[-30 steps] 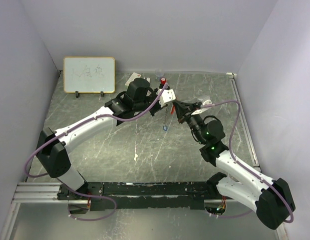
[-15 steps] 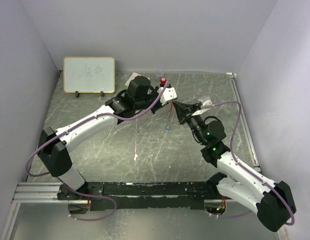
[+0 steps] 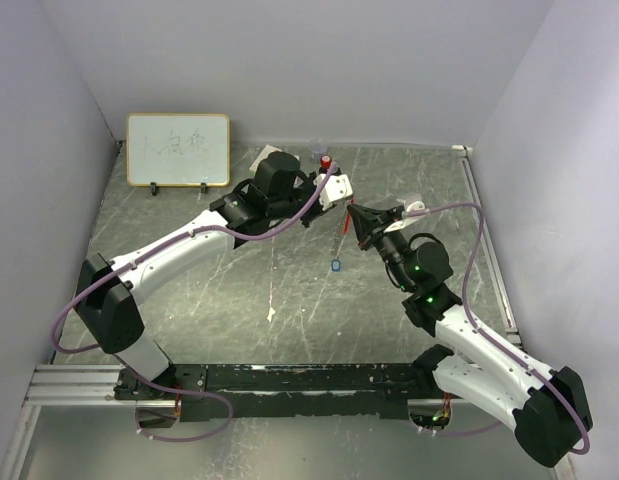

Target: Put the keys on the keyring

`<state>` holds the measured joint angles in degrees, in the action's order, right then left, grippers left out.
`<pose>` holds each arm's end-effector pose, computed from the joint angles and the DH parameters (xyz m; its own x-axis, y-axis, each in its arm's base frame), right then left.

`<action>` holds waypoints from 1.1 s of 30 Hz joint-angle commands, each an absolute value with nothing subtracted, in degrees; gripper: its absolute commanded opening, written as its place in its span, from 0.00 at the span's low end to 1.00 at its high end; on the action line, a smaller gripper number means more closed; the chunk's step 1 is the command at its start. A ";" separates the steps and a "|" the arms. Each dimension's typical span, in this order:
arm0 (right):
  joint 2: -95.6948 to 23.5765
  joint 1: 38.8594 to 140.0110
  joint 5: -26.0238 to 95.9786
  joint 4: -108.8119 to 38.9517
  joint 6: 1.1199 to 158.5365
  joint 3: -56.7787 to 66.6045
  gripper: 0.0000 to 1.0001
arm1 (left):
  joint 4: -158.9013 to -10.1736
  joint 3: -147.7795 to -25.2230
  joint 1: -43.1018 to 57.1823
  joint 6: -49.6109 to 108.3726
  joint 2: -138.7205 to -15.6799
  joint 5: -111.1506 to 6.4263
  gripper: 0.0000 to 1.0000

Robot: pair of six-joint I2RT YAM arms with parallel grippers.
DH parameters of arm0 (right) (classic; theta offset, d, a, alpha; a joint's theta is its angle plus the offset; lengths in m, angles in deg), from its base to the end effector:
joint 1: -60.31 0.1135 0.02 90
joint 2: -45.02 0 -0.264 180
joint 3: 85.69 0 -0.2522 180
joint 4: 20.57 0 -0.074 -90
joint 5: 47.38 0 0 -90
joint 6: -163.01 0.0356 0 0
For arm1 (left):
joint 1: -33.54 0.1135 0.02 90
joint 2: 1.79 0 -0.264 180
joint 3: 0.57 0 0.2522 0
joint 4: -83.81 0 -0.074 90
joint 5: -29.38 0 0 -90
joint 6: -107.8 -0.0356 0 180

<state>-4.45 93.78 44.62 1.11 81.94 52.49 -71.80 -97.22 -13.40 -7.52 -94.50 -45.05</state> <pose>0.1714 0.1119 0.3071 0.1186 0.2644 -0.9571 -0.5480 0.8213 0.1590 0.2563 -0.2882 0.3567 0.1588 0.4335 -0.8871 0.8935 0.3192 0.3159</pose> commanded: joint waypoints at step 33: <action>-7.17 93.79 44.12 3.20 80.34 50.06 0.00 | -70.85 -100.70 -12.69 -9.55 -95.38 -43.80 0.07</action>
